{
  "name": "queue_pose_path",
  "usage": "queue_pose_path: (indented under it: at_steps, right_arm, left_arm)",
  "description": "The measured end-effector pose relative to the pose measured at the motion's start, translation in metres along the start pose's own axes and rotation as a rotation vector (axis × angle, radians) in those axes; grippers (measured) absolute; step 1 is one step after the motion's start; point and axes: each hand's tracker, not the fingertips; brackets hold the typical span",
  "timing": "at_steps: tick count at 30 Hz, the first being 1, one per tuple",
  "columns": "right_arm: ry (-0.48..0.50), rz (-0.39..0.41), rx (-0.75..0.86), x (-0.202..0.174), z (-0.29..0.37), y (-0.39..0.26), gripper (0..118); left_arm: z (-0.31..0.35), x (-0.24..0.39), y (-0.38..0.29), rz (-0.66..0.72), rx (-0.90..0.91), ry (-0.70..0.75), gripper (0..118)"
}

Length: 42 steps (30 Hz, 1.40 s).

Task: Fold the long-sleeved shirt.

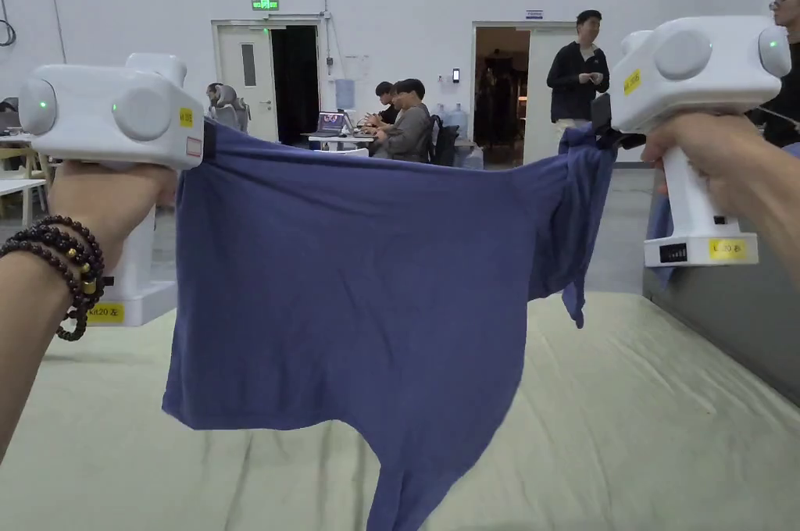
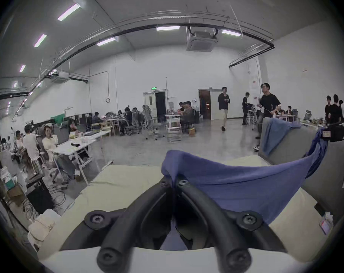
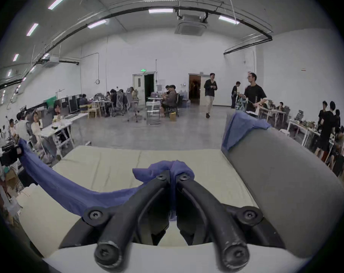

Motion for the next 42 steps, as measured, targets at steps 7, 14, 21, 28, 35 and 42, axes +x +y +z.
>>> queue_pose_path:
  at_steps: [7, 14, 21, 28, 35, 42]
  right_arm:
    - [0.041, -0.04, -0.157, -0.001, -0.055, -0.107, 1]
    - [0.035, -0.047, -0.333, -0.005, -0.093, -0.214, 1]
    - [0.118, 0.021, -0.302, -0.006, -0.047, -0.247, 1]
    - [0.243, 0.14, -0.396, 0.004, 0.067, -0.354, 1]
    - [0.28, 0.23, -0.751, 0.009, 0.13, -0.493, 1]
    - [0.3, 0.259, -0.949, 0.005, 0.124, -0.553, 1]
  left_arm:
    - [-0.034, 0.0, -0.108, 0.003, -0.174, -0.009, 0]
    - [-0.046, 0.01, -0.215, -0.019, -0.341, -0.023, 0]
    - [0.002, 0.004, -0.229, 0.037, -0.334, -0.064, 0]
    - [0.133, 0.003, -0.318, -0.065, -0.41, -0.142, 0]
    - [0.217, -0.003, -0.442, -0.053, -0.835, -0.263, 0]
    - [0.229, -0.013, -0.49, -0.048, -0.936, -0.282, 0]
